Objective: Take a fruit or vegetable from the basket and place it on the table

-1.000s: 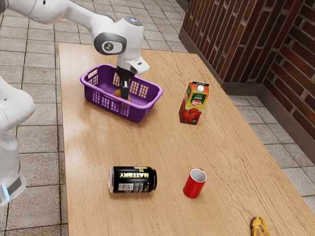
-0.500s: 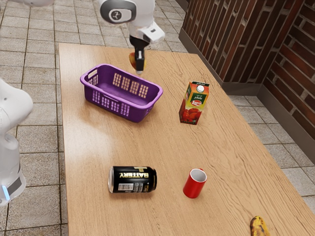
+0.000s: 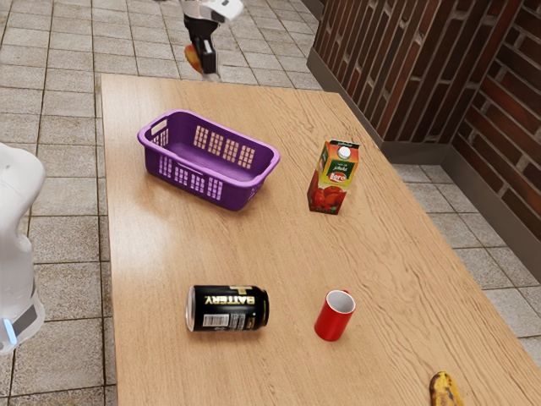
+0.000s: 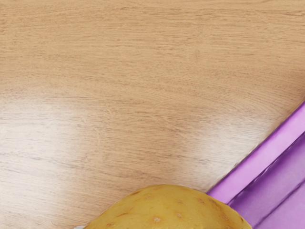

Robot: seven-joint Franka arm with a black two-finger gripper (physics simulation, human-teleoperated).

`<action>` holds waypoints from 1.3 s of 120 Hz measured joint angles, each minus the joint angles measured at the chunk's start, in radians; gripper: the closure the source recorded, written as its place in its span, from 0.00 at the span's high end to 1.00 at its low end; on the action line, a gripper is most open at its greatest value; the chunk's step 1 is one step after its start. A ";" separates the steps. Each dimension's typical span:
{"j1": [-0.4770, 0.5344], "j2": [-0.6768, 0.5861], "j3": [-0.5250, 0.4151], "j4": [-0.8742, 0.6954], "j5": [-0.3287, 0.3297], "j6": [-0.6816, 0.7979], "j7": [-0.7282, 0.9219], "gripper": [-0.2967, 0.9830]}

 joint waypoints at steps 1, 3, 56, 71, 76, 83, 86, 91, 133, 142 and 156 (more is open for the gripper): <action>-0.001 0.000 0.012 -0.003 0.000 0.010 0.000 0.43; -0.002 0.001 0.034 -0.009 0.000 0.028 0.001 0.44; -0.194 0.012 0.454 -0.141 0.018 0.516 0.038 0.44; -0.274 -0.033 0.574 -0.139 0.049 0.567 0.048 0.44; -0.303 -0.043 0.608 -0.138 0.058 0.578 0.051 0.44; -0.350 -0.057 0.659 -0.137 0.067 0.591 0.055 0.44; -0.359 -0.061 0.672 -0.137 0.070 0.595 0.056 0.44; -0.367 -0.069 0.689 -0.139 0.074 0.601 0.059 0.44; -0.377 -0.099 0.710 -0.134 -0.022 0.388 0.078 0.59; -0.373 -0.100 0.710 -0.133 -0.032 0.340 0.091 0.66; -0.376 -0.101 0.686 -0.101 -0.031 0.293 0.112 0.71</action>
